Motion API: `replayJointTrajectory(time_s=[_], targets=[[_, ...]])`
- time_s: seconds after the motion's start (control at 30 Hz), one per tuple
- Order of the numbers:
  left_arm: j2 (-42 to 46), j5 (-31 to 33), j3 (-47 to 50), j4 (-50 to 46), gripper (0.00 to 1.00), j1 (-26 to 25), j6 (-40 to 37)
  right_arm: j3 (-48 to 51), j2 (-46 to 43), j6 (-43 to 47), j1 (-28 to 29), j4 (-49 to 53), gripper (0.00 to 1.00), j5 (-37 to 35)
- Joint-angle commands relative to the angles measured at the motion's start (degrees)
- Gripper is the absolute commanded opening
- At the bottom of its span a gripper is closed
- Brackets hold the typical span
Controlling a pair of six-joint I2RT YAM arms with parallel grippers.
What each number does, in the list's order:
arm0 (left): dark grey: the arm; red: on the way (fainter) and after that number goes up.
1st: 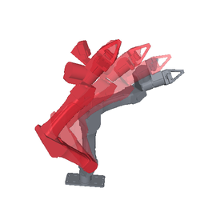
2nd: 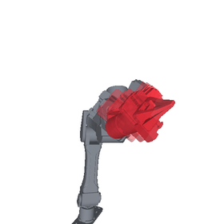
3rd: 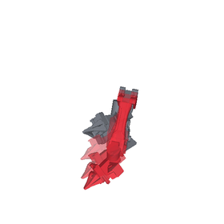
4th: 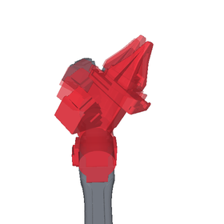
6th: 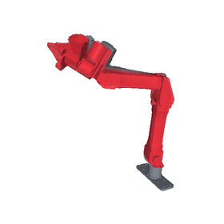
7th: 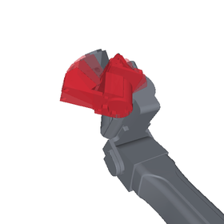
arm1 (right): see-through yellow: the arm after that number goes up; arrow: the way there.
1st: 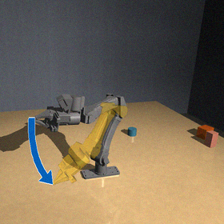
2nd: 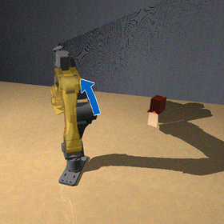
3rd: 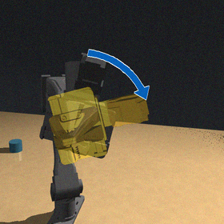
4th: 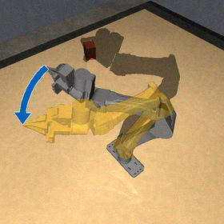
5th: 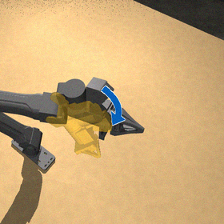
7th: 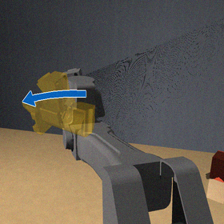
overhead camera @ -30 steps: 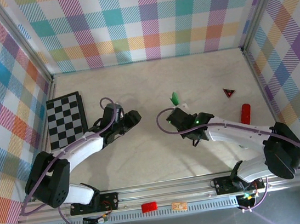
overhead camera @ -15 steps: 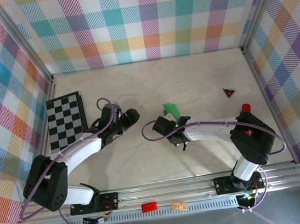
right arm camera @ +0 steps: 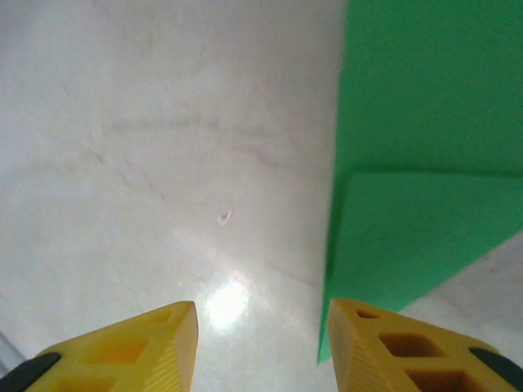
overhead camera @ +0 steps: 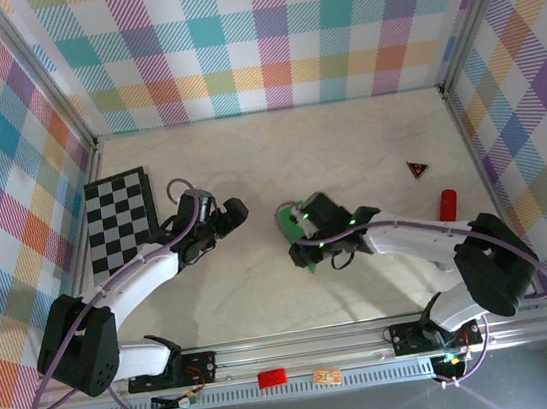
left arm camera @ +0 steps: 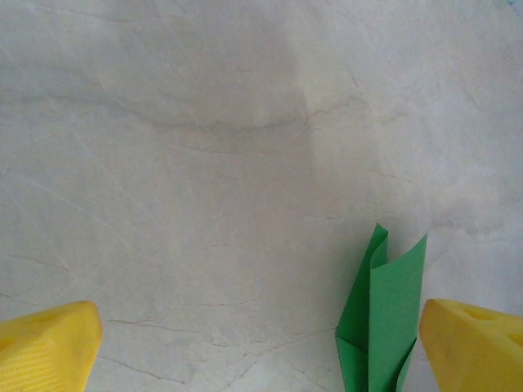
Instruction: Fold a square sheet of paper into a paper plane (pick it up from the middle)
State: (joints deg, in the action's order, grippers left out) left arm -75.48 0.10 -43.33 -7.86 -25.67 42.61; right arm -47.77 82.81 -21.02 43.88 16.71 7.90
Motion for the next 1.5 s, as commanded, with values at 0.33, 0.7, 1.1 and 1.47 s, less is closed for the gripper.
replayJointTrajectory(time_s=[0.33, 0.7, 1.1, 1.47], targets=[[4.2, 7.7, 1.7, -4.6, 1.00, 0.9, 1.4, 1.2, 12.7, -13.7, -14.0, -14.2, 0.14, 26.3], [14.5, 11.7, 11.0, 1.9, 1.00, 1.2, 2.9, 7.7, 17.0, -30.7, -13.7, -21.2, 0.13, 19.5], [0.7, -10.1, 6.0, 13.0, 0.82, 1.2, 1.5, 17.8, 17.2, -62.2, -5.1, -39.6, 0.10, 6.7], [-12.4, -24.4, -0.6, 18.8, 0.31, -0.1, 2.2, 11.8, 6.2, -51.1, -1.1, -28.5, 0.22, -1.5]])
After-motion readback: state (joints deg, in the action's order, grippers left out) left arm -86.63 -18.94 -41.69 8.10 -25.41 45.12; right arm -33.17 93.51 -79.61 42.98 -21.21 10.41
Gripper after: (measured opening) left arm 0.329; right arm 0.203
